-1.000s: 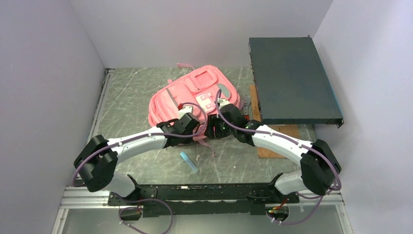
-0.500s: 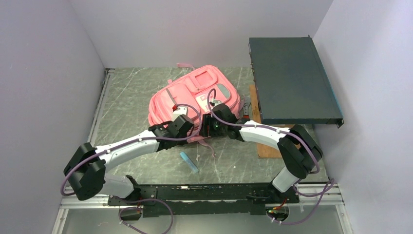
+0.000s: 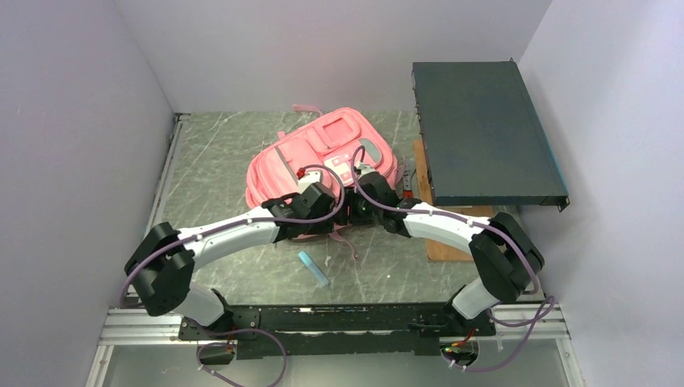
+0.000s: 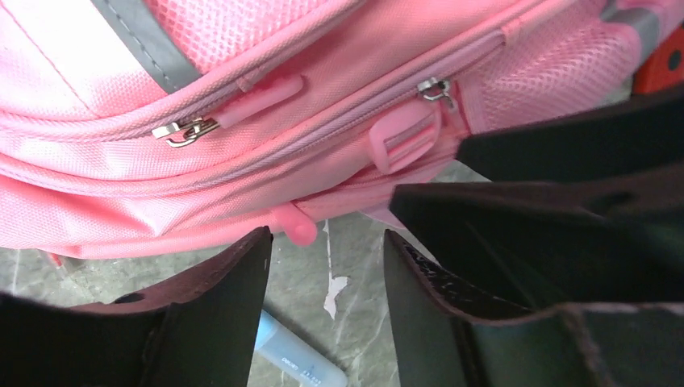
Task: Pack the student bag
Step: Zip the student bag at the center of the board.
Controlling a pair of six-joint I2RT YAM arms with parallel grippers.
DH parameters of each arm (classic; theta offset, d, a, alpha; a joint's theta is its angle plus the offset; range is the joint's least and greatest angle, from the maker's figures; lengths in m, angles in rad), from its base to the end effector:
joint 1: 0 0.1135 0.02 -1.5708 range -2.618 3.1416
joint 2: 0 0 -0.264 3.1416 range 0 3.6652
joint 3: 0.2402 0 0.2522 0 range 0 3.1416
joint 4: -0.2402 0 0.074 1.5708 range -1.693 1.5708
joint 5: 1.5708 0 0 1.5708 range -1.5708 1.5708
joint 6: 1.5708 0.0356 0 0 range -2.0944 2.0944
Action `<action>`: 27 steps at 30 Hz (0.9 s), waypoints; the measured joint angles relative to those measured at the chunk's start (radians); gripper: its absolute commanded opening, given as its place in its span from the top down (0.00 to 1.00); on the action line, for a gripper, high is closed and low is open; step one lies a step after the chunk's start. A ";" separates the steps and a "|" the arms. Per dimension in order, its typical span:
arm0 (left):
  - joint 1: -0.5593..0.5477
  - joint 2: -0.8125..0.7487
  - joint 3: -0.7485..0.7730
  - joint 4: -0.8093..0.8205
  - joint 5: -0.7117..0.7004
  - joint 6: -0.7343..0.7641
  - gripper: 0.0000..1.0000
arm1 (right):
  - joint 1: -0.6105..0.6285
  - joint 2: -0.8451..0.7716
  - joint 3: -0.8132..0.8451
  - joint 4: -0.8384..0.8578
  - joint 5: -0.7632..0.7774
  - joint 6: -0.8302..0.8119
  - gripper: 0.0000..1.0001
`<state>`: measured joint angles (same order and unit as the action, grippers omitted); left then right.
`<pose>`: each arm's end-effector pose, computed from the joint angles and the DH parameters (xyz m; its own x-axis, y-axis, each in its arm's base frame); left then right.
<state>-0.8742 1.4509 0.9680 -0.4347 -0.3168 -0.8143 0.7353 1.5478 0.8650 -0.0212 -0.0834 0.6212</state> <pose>0.2002 -0.2220 0.2294 -0.7915 -0.1309 -0.5971 0.0464 0.9611 -0.2722 0.2392 0.2204 0.1986 -0.8068 0.0523 -0.5885 -0.3025 0.8191 0.4875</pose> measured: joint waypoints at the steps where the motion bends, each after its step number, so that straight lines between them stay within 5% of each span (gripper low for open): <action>1: -0.003 0.018 0.009 -0.002 -0.008 -0.024 0.48 | -0.003 -0.009 -0.006 0.001 0.001 0.004 0.43; 17: -0.007 0.193 0.096 -0.127 -0.101 -0.202 0.56 | -0.023 -0.029 -0.048 0.025 -0.008 0.026 0.44; 23: -0.007 0.214 0.099 -0.135 -0.137 -0.200 0.93 | -0.023 -0.018 -0.048 0.031 -0.013 0.026 0.44; 27: -0.008 0.214 0.099 -0.141 -0.160 -0.192 1.00 | -0.023 -0.003 -0.048 0.034 -0.014 0.026 0.44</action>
<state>-0.8822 1.6653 1.0668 -0.5755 -0.4767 -1.0058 0.7128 1.5452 0.8173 0.0124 -0.0975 0.6472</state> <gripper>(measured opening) 0.058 0.567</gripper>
